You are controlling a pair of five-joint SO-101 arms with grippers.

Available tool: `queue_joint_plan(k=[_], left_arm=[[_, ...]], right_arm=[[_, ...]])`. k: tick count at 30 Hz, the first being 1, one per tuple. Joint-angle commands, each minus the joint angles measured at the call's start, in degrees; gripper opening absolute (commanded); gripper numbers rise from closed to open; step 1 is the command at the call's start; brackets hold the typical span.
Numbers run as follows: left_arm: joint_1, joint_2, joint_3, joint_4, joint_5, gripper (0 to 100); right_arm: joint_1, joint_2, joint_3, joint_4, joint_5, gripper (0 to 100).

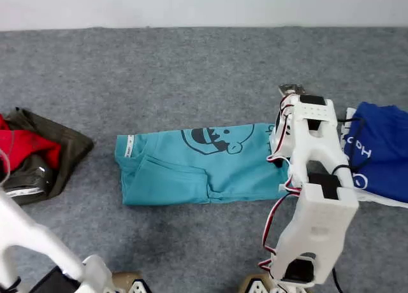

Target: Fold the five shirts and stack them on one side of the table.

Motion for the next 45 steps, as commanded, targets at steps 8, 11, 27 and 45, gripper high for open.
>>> queue_joint_plan(k=[8, 11, 27, 45], left_arm=[[-3.1, -2.5, -0.7, 1.1, -3.1, 2], [-3.1, -2.5, -0.7, 1.1, -3.1, 2], [-3.0, -2.5, -0.7, 1.0, -1.7, 2], [-2.8, -2.5, -0.4, 1.0, 1.3, 2]], right_arm=[[-6.5, -21.2, -0.1, 10.0, 6.7, 1.0], [-12.0, -27.6, -0.1, 11.1, 7.2, 1.0], [-39.7, -30.6, -0.1, -0.3, 4.7, 1.0], [-49.1, -3.2, -27.8, 3.6, 5.0, 2.8]])
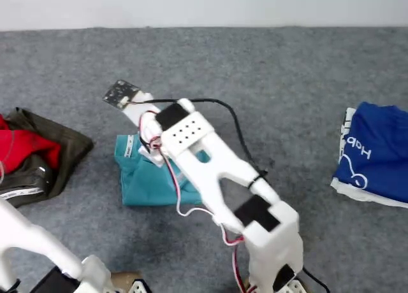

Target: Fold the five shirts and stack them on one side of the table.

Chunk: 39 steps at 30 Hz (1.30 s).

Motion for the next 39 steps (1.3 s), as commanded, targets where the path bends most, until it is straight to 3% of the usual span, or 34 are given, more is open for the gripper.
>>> queue_joint_plan(k=[1, 5, 9, 12, 16, 22, 26, 32, 39], left_arm=[[-0.1, -2.5, -0.4, 1.0, 0.5, 2], [-0.1, -2.5, -0.3, 1.0, 0.5, 2], [-0.1, -2.5, -0.3, 1.0, 0.5, 2], [-0.1, -2.5, -0.3, 1.0, 0.5, 2], [-0.1, -2.5, -0.3, 1.0, 0.5, 2], [-0.1, -2.5, -0.3, 1.0, 0.5, 2], [-0.1, -2.5, -0.3, 1.0, 0.5, 2], [-0.1, -2.5, -0.3, 1.0, 0.5, 2], [-0.1, -2.5, -0.3, 1.0, 0.5, 2]], right_arm=[[-2.3, 4.1, -11.9, 5.2, -0.2, 5.3], [-5.4, 10.4, -22.2, 12.7, -0.4, 20.4], [-6.4, 14.0, -33.6, 19.5, -0.4, 23.3], [-3.8, 15.9, -39.9, 25.0, -0.2, 18.4], [3.0, 16.6, -40.4, 26.3, 0.4, 0.0], [11.9, 16.0, -32.4, 26.5, 6.3, 0.9], [12.4, 13.4, -24.1, 26.4, 6.4, 0.9], [3.8, 12.5, -17.0, 26.1, 5.9, 0.9], [-12.8, 12.5, -25.3, 22.4, 5.9, 0.9]])
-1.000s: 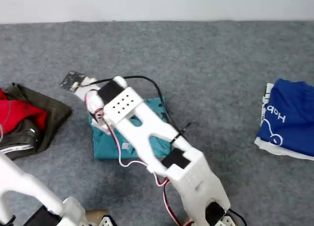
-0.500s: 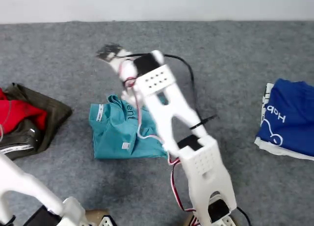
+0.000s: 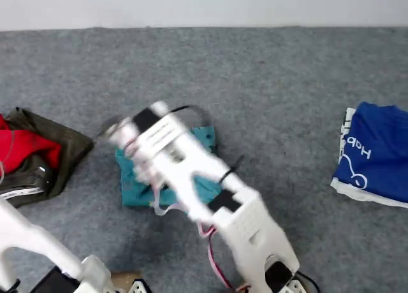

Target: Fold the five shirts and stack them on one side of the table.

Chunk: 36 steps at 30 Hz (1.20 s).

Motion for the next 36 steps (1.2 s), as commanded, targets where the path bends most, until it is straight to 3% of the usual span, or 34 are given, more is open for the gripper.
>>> queue_joint_plan(k=[1, 5, 13, 20, 23, 28, 36], left_arm=[[-0.1, -2.5, -0.3, 1.0, 0.5, 2], [-0.2, -2.5, -0.3, 1.0, 0.5, 2], [-0.2, -2.5, -0.3, 1.0, 0.5, 2], [-0.2, -2.5, -0.3, 1.0, 0.5, 2], [-0.2, -2.5, -0.3, 1.0, 0.5, 2], [-0.2, -2.5, -0.3, 1.0, 0.5, 2], [-0.4, -2.5, -0.3, 1.0, 0.5, 2]], right_arm=[[-6.5, -4.3, -8.0, -0.5, 0.0, 0.9], [-6.5, -4.3, -13.5, 2.5, 0.0, 0.9], [4.4, -6.3, -14.1, 3.4, 0.1, 0.9], [8.7, -6.4, -3.7, 3.4, 0.4, 0.9], [7.9, -6.1, 1.6, 3.1, 0.1, 0.9], [0.3, -1.7, 1.8, 1.9, -1.1, 0.9], [-3.7, 6.3, -14.7, 0.8, -2.9, 0.9]])
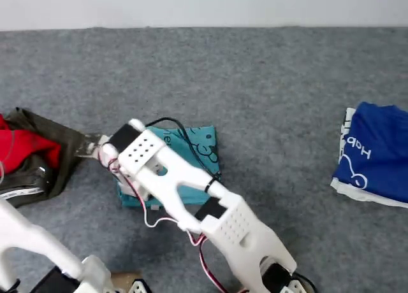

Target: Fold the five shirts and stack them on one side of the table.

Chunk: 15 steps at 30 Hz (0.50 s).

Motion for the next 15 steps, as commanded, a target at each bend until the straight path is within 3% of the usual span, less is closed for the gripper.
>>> queue_joint_plan(k=[1, 7, 15], left_arm=[[-0.4, -2.5, -0.3, 1.0, 0.5, 2], [-0.4, -2.5, -0.2, 1.0, 0.5, 2], [-0.3, -2.5, -0.2, 1.0, 0.5, 2]], right_arm=[[-0.3, 0.7, -11.2, 3.5, -0.5, 0.9], [3.0, -3.4, -12.8, 4.4, -0.3, 0.9], [2.2, -7.1, -2.3, 4.0, -0.5, 0.9]])
